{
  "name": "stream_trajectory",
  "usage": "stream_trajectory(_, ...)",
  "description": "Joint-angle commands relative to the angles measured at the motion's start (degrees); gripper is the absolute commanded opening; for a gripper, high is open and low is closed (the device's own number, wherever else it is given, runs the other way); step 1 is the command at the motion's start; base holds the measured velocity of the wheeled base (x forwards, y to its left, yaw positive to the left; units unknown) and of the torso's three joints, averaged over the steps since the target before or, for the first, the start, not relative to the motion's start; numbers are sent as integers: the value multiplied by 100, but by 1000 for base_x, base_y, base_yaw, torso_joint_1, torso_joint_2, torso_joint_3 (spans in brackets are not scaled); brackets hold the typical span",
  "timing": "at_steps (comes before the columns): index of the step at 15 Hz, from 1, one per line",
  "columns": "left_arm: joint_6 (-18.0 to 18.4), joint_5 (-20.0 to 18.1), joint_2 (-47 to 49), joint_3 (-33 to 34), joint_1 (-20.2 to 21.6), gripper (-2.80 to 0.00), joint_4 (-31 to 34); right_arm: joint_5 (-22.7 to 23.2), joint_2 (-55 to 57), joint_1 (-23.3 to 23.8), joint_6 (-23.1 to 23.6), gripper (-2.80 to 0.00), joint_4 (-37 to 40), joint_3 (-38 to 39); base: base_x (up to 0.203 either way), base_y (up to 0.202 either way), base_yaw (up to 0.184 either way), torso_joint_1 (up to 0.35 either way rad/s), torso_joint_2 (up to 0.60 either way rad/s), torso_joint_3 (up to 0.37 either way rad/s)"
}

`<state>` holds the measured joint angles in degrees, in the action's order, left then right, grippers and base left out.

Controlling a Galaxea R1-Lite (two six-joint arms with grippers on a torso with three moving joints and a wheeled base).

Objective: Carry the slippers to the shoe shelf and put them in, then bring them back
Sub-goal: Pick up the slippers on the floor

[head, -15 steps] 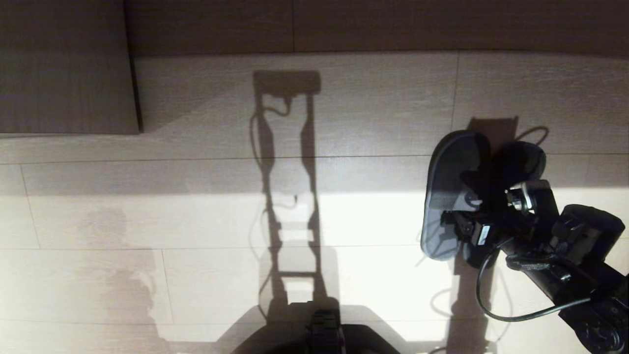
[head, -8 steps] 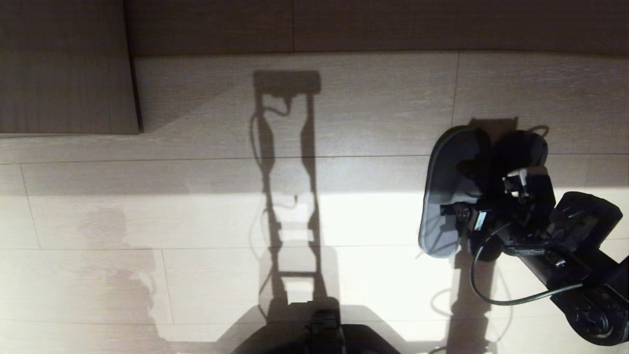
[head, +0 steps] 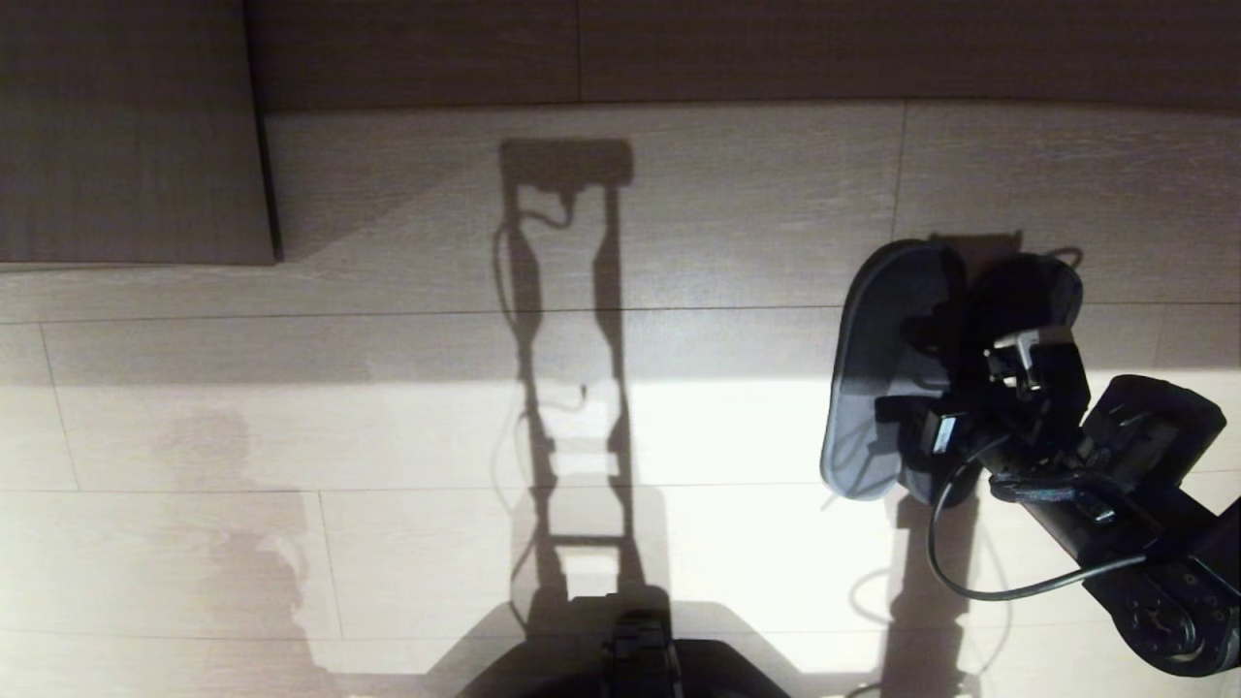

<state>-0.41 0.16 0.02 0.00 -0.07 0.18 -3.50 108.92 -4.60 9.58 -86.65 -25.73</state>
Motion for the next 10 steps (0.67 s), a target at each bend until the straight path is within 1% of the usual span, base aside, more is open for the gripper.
stream_trajectory(1, -2, 2, -2, 0, 7, -280, -1, -2, 62, 29, 12, -280, -56, -4, 0, 0, 0, 0, 0, 0)
stream_trajectory(7, -11, 2, -2, 0, -1, -280, 8, 6, 184, 83, -16, -280, -71, -195, 0, 0, 0, 0, 0, 0)
stream_trajectory(10, -11, 2, -2, 0, -1, -280, 8, 53, -182, 82, -33, -280, -58, -66, 0, 0, 0, 0, 0, 0)
